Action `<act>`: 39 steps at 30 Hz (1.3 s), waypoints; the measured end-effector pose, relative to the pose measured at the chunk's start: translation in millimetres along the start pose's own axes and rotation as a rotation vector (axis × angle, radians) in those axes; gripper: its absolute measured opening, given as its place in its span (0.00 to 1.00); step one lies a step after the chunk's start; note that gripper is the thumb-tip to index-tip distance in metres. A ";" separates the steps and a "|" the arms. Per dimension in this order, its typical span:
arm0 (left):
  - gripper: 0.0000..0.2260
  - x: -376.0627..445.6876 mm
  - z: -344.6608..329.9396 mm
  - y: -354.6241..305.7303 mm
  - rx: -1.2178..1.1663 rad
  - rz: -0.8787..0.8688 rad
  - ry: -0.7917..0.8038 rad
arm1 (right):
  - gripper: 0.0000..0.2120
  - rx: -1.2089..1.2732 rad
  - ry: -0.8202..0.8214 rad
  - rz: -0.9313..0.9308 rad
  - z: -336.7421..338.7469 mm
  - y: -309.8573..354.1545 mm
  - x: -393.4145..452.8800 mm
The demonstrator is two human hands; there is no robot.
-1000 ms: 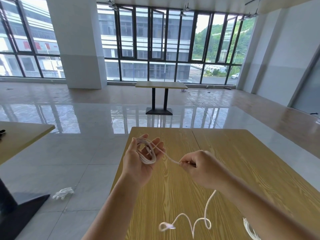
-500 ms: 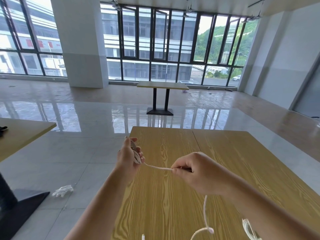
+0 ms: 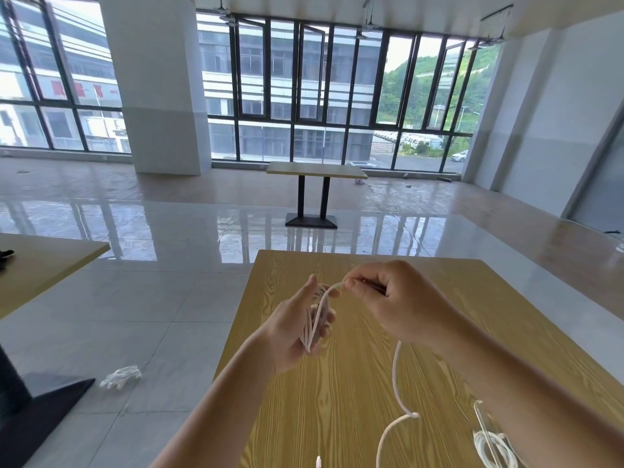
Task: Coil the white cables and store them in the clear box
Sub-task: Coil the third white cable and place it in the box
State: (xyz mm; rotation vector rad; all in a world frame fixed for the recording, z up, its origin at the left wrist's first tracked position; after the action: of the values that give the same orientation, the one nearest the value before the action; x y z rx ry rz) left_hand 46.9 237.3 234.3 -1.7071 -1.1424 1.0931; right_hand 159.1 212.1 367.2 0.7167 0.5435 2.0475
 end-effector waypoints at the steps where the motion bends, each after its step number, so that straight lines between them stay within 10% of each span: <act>1: 0.23 -1.4 -7.2 0.4 0.014 0.002 0.055 | 0.08 -0.005 -0.020 -0.009 2.0 -3.5 0.6; 15: 0.17 -23.7 -62.0 9.3 0.075 0.032 0.549 | 0.08 0.038 -0.026 -0.014 -2.8 -17.5 -0.1; 23: 0.14 -27.7 -45.1 3.0 -0.384 -0.042 0.717 | 0.05 -0.012 -0.086 -0.062 19.2 -40.6 3.1; 32: 0.18 -8.7 9.5 -5.1 -0.427 -0.171 0.025 | 0.07 -0.080 -0.096 -0.063 11.9 -45.7 4.1; 39: 0.17 -3.5 6.5 -12.3 -0.688 -0.191 -0.099 | 0.09 -0.129 0.020 -0.065 -23.5 -43.7 -3.1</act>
State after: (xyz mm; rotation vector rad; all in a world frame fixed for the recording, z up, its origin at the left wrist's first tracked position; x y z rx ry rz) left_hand 36.8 238.4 244.4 -1.9997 -1.8520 0.7063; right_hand 170.8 229.7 322.2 0.5950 0.4359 2.0111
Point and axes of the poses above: each hand's wrist, its own x-axis towards the middle knuckle, its own z-axis out of the back of the hand, y = z × x, the point moved 10 cm from there along x, towards the middle knuckle, and after that the axes turned 1 degree about x, right-handed, at the moved point
